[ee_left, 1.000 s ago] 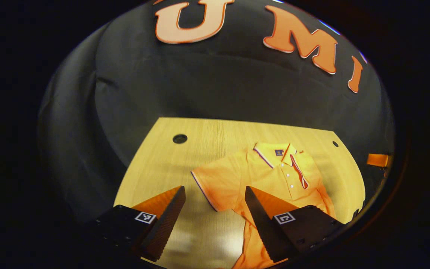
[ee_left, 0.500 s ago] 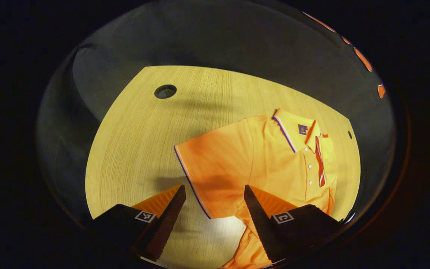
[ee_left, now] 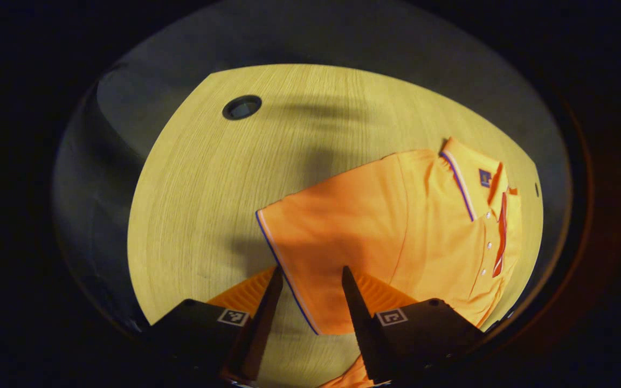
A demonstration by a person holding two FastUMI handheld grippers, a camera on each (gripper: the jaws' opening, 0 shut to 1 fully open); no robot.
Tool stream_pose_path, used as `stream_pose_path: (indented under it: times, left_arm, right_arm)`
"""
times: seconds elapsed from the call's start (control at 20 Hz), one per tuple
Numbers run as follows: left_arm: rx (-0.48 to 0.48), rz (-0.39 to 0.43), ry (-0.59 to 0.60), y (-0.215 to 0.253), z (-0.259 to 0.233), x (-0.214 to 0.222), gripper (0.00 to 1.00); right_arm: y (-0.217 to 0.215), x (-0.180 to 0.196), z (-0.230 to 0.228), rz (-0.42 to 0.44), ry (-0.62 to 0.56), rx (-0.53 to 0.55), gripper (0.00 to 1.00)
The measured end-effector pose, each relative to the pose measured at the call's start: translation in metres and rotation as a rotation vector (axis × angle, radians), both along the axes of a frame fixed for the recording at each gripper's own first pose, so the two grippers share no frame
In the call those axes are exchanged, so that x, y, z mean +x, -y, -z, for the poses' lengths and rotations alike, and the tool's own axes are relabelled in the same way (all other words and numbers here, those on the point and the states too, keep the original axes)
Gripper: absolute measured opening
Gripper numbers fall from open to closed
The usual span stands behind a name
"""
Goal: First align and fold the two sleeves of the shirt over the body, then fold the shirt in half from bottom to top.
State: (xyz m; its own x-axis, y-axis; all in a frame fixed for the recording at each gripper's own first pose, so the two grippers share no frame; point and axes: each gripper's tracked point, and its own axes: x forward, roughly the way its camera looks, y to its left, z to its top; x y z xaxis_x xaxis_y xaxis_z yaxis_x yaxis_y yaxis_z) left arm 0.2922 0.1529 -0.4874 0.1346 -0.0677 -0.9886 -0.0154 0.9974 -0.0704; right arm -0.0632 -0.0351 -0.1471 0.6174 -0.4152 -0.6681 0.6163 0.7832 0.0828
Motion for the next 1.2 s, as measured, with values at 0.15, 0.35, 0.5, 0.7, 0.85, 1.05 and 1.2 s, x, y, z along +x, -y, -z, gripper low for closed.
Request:
stream_pose_path:
  times: [0.15, 0.35, 0.5, 0.7, 0.85, 1.05, 1.2]
  left_arm:
    - [-0.022, 0.029, 0.015, 0.012, 0.004, 0.003, 0.71]
    - [-0.063, 0.081, 0.037, 0.024, -0.006, 0.005, 0.09]
    - [-0.072, 0.128, 0.14, 0.026, -0.03, 0.024, 0.09]
    - [-0.113, 0.239, 0.23, 0.052, -0.066, 0.035, 0.09]
    - [-0.156, 0.294, 0.276, 0.08, -0.082, 0.039, 0.09]
    - [-0.216, 0.386, 0.328, 0.122, -0.102, 0.043, 0.12]
    - [-0.332, 0.45, 0.372, 0.166, -0.115, 0.04, 0.21]
  right_arm:
    - [0.002, -0.008, -0.003, 0.021, 0.002, -0.003, 0.94]
    - [0.002, -0.015, -0.006, 0.038, 0.012, 0.002, 0.94]
    - [0.002, -0.019, -0.006, 0.045, 0.013, 0.002, 0.94]
    - [-0.003, -0.018, -0.002, 0.04, 0.011, 0.031, 0.94]
    - [-0.008, -0.012, -0.001, 0.026, 0.015, 0.041, 0.94]
    - [-0.012, -0.015, 0.0, 0.018, 0.002, 0.031, 0.94]
    - [-0.013, -0.021, 0.0, 0.04, 0.005, 0.042, 0.95]
